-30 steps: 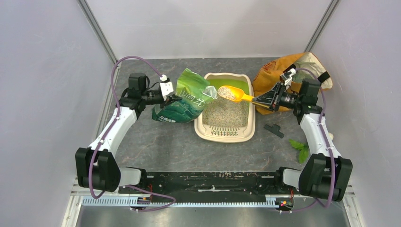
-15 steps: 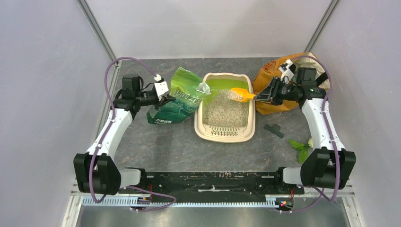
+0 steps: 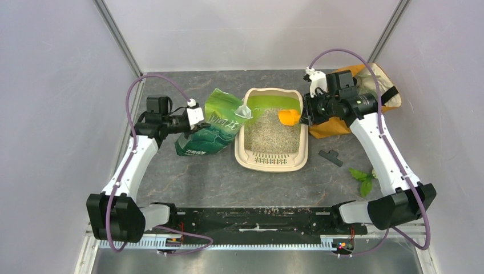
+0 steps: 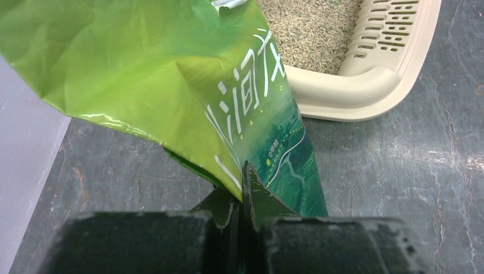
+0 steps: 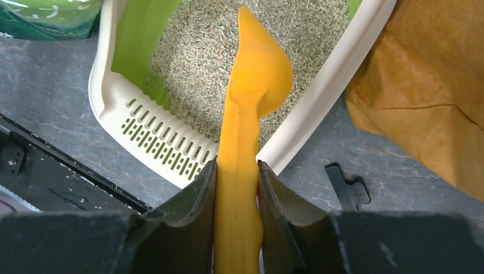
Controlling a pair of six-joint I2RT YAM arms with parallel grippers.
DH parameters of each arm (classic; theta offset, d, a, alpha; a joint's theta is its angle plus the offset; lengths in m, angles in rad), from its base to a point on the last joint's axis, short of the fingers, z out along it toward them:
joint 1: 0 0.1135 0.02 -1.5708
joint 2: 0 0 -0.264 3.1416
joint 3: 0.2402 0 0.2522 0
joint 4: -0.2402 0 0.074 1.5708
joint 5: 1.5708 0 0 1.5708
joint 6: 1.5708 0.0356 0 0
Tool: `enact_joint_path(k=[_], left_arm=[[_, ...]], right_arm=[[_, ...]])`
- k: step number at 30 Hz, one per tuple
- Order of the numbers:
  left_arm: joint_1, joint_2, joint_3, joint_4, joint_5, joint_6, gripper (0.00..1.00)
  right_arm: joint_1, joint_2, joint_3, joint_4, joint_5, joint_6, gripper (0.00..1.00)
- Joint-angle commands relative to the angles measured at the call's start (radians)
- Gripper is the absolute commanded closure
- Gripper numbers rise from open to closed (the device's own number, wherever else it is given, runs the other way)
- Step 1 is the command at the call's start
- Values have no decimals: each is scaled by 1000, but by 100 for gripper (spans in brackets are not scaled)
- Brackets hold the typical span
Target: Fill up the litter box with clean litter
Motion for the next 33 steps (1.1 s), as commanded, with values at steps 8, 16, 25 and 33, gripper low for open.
enact_joint_path(k=[8,16,25,33], left_arm=[[-4,-94,22,-117,114,234,98],[-11,-111,-13,-143,119,361,98],[-23,-113,-27,-195,108,461,98],[-41,-112,-36,-205,101,521,98]], right_arm=[[-2,-5,272,-46,-419,126,100],[4,45,187,-23,-546,242,100],[44,92,131,-73,-498,155,100],[205,221,235,-64,-273,131,100]])
